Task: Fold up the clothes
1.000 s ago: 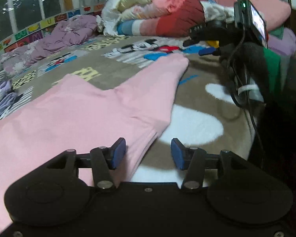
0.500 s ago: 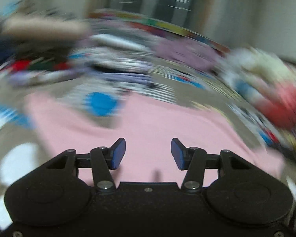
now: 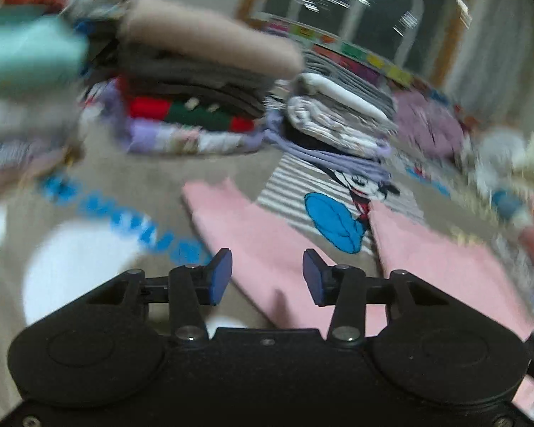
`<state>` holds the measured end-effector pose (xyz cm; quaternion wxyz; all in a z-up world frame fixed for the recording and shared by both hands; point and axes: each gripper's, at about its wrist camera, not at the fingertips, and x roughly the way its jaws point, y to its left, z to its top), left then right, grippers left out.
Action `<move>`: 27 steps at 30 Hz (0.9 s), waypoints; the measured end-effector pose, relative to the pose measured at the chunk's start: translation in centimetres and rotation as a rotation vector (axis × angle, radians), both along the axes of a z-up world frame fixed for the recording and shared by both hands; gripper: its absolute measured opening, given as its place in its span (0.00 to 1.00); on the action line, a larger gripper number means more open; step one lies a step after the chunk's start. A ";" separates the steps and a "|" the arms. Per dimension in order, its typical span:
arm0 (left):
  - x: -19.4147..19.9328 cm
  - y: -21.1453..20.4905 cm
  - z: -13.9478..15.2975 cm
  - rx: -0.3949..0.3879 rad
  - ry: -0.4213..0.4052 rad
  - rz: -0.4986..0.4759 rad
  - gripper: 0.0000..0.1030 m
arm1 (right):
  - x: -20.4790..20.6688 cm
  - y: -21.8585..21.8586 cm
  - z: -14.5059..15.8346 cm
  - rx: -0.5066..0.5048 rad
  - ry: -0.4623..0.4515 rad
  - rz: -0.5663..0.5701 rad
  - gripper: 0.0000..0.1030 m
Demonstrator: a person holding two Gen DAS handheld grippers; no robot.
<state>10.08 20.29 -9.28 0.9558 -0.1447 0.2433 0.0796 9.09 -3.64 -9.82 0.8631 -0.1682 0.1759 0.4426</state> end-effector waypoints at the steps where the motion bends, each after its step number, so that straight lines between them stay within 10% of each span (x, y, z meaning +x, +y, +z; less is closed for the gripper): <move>1: 1.0 0.2 0.5 0.058 0.018 -0.046 0.42 | 0.1 1.0 0.0 -0.013 0.004 0.011 0.47; 13: 10.6 6.7 1.0 0.338 0.183 -0.456 0.41 | 0.5 3.6 -2.7 -0.057 0.070 0.011 0.48; 27: 14.1 10.0 -0.4 0.173 0.250 -0.616 0.34 | 1.8 3.5 -4.0 -0.014 0.120 -0.013 0.51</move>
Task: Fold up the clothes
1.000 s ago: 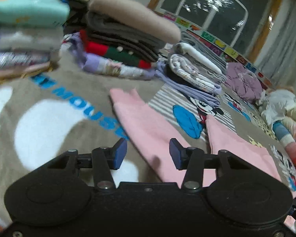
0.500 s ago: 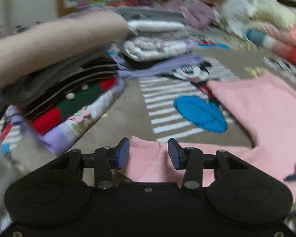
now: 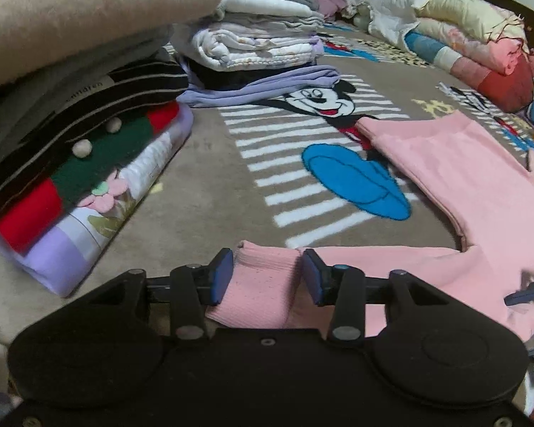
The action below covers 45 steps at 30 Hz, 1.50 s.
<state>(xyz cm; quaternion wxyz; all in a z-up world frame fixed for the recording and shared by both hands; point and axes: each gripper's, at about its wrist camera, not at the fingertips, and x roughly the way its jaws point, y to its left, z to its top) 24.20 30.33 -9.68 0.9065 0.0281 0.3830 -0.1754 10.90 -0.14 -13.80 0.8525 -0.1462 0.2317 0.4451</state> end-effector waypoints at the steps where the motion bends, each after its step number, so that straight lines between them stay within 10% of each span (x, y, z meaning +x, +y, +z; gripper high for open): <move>1: -0.1 0.1 0.0 -0.007 -0.001 -0.001 0.33 | 0.0 0.0 0.0 0.002 0.001 -0.001 0.51; 10: -1.0 -0.5 0.3 -0.026 -0.088 0.026 0.06 | 0.1 -0.2 -0.2 0.021 -0.002 -0.015 0.52; 18: 0.5 0.5 -2.3 -0.219 -0.060 0.389 0.06 | 0.1 -0.1 -0.5 0.008 0.001 -0.018 0.53; 25: -0.5 0.3 -1.3 -0.226 -0.081 0.457 0.24 | -0.1 -0.2 -0.4 0.003 -0.004 -0.043 0.55; 38: -7.0 2.0 -4.5 -0.671 -0.126 0.756 0.41 | 3.9 5.8 2.3 -0.035 -0.024 0.001 0.58; 45: -5.5 2.0 -5.0 -0.671 -0.082 0.721 0.09 | 8.6 4.5 1.3 0.049 0.236 -0.105 0.61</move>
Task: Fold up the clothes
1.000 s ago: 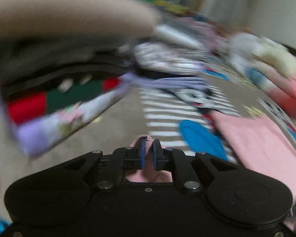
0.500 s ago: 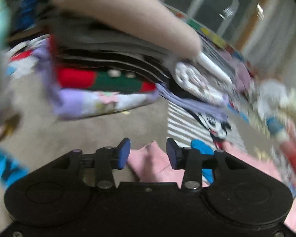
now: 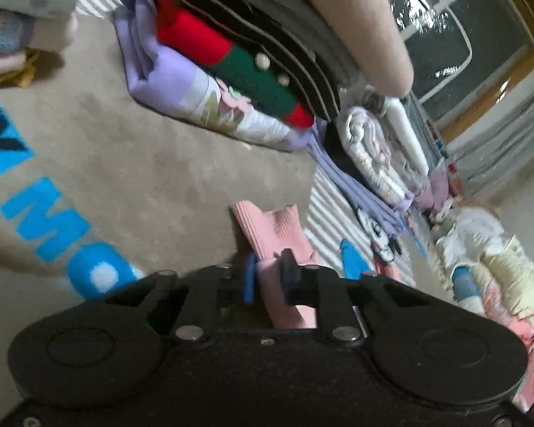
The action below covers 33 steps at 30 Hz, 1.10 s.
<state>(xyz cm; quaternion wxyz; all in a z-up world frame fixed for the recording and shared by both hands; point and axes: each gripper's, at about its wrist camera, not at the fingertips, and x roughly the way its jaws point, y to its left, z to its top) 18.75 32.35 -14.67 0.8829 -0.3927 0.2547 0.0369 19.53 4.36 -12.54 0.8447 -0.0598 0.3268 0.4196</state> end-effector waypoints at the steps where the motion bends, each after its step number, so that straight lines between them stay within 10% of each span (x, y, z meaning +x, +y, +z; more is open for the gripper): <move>1: 0.0 -0.1 -0.1 0.004 0.000 -0.002 0.08 | -0.1 -0.1 0.0 0.004 0.005 -0.007 0.61; 11: -2.6 0.8 0.8 0.038 -0.039 0.016 0.09 | -10.8 -1.6 0.0 -0.178 -0.367 0.140 0.66; 13: -2.6 1.0 0.6 0.027 -0.015 0.035 0.27 | -13.1 -2.1 -0.4 -0.207 -0.475 0.139 0.65; 20: -5.4 -0.4 3.7 0.266 -0.031 0.168 0.39 | -13.3 -1.8 -0.4 -0.254 -0.426 0.178 0.61; 25: -5.9 -3.5 5.4 0.363 -0.150 -0.109 0.38 | -14.1 -1.5 -0.2 -0.232 -0.464 0.181 0.65; 27: -4.8 -5.4 4.4 0.444 -0.056 -0.196 0.36 | -13.6 -1.3 -0.7 -0.225 -0.404 0.182 0.65; 29: -3.3 -6.5 2.6 0.533 0.067 -0.211 0.34 | -13.2 -1.4 -0.8 -0.202 -0.354 0.176 0.65; 33: -4.2 -5.8 4.1 0.560 0.009 -0.110 0.33 | -13.1 -1.4 -0.8 -0.207 -0.313 0.191 0.65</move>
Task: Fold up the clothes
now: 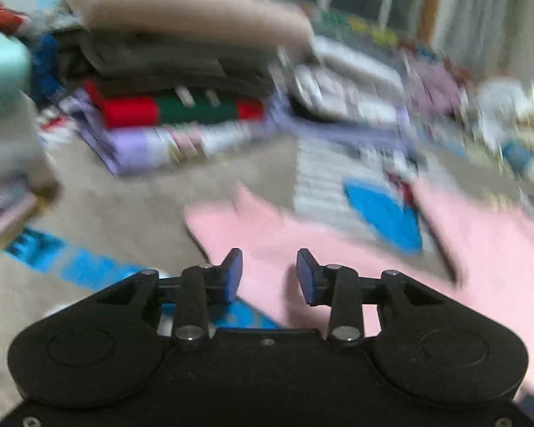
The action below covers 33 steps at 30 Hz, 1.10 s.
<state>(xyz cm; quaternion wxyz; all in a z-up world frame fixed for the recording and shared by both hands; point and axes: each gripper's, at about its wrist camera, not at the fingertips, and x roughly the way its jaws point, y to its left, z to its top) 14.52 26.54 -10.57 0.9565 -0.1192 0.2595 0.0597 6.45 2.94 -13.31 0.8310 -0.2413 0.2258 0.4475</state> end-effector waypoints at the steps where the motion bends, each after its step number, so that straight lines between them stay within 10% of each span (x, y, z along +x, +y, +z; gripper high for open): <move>1: -0.2 0.1 0.4 0.004 -0.019 0.014 0.33 | 0.1 0.0 0.1 0.001 0.010 -0.003 0.65; 8: 1.1 -5.1 -0.2 0.033 0.063 -0.338 0.34 | -0.2 -0.3 0.1 0.005 0.009 -0.004 0.65; 14: 4.1 -4.1 -0.7 0.008 0.098 -0.116 0.24 | -0.2 -0.4 -0.1 0.013 0.020 -0.015 0.65; 17: 4.0 -3.3 0.2 -0.066 0.075 -0.222 0.24 | -0.3 -0.5 -0.2 0.018 0.018 -0.021 0.65; 22: 5.4 -5.8 -1.5 0.020 0.161 -0.275 0.23 | -0.6 -0.7 -0.4 0.038 0.014 -0.029 0.65; 28: 4.3 0.5 -0.3 -0.096 0.012 0.115 0.22 | -0.9 -0.8 -0.4 0.047 0.014 -0.033 0.65; 33: 0.9 1.6 1.0 -0.108 -0.042 0.129 0.22 | -1.3 -0.9 -0.5 0.047 -0.004 -0.033 0.65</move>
